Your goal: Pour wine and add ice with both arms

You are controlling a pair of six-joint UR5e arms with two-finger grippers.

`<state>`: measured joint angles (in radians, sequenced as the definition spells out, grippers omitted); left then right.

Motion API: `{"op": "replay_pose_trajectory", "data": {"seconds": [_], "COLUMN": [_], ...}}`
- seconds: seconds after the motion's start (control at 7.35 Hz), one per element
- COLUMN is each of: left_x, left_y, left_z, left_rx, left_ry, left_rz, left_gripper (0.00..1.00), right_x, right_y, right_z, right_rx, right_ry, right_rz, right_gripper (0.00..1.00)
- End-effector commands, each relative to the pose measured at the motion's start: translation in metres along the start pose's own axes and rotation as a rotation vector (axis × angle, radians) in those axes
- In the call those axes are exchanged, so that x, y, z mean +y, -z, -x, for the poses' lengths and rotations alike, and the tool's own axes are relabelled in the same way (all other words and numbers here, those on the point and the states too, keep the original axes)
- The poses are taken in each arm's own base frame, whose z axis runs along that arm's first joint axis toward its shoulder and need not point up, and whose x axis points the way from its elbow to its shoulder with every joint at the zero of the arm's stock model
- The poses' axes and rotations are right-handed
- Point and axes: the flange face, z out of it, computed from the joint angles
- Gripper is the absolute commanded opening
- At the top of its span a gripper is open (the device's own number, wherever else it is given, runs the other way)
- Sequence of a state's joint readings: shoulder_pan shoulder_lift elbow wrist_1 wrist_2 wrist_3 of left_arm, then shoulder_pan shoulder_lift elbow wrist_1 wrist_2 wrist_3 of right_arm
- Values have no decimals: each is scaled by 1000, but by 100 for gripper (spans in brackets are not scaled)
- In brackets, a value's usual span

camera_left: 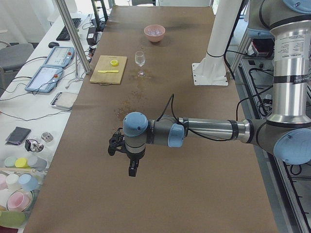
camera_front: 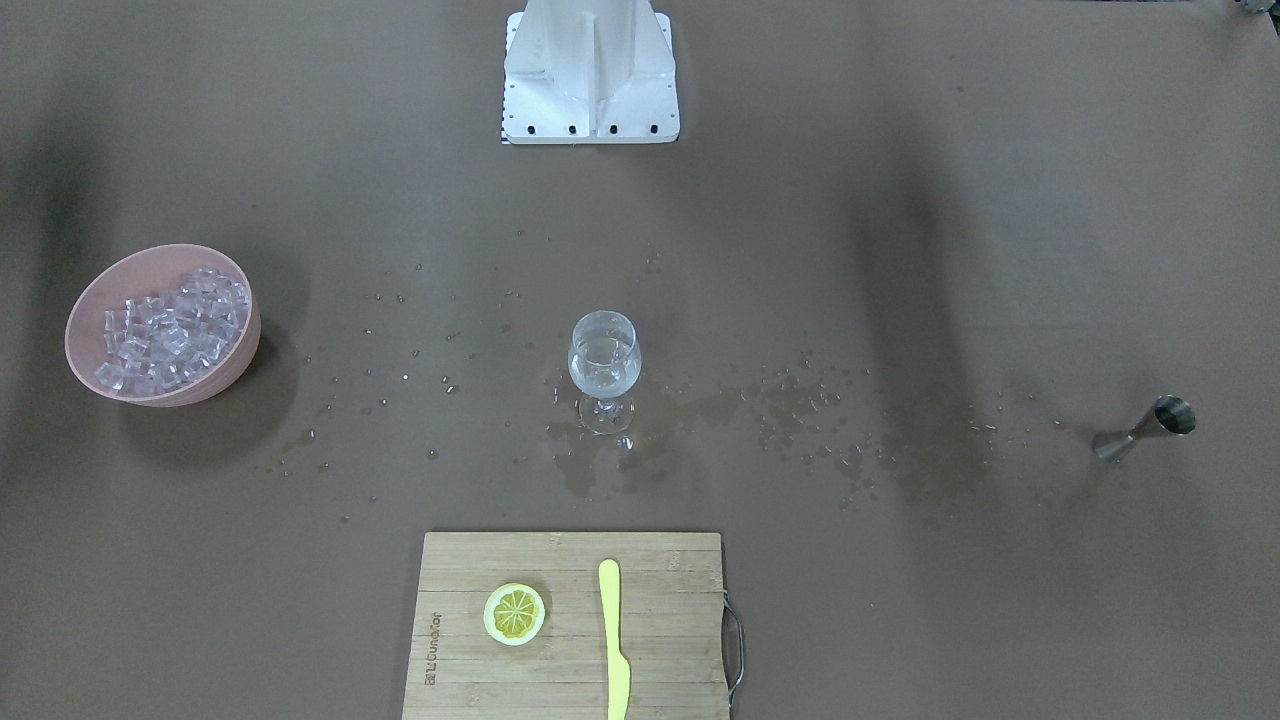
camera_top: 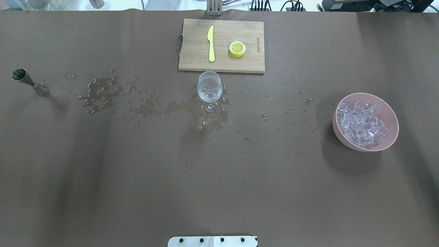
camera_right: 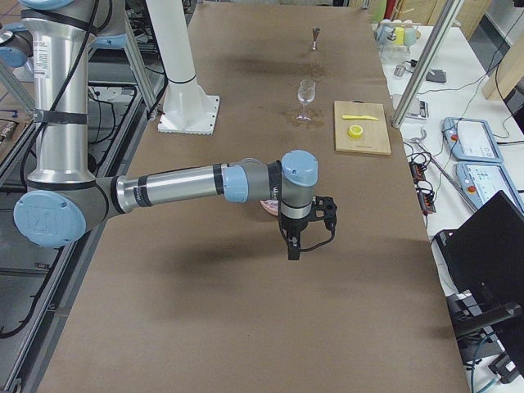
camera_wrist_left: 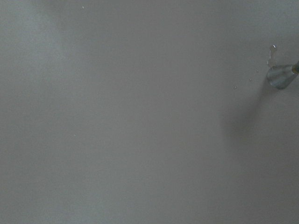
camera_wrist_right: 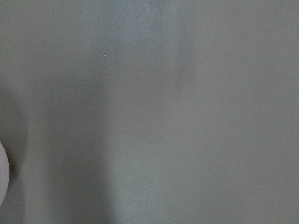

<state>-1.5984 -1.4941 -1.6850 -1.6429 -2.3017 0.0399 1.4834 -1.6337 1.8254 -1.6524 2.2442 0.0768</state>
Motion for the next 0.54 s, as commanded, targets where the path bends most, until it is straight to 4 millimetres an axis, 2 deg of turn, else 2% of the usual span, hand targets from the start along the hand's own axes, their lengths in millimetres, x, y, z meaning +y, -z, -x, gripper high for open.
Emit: {"op": "replay_pose_trajectory", "data": {"seconds": [0.0,0.41], "left_x": [0,0], "left_y": [0,0], "left_z": [0,0], "left_rx": [1,1], "left_ry": [0,0], "left_rz": [0,0], "left_gripper": [98,98], "right_x": [0,3], "right_y": [0,1], "right_z": [0,1], "right_rx": [1,0], "right_ry": [2,2], "right_rz": [0,0], "right_gripper": [100,100]}}
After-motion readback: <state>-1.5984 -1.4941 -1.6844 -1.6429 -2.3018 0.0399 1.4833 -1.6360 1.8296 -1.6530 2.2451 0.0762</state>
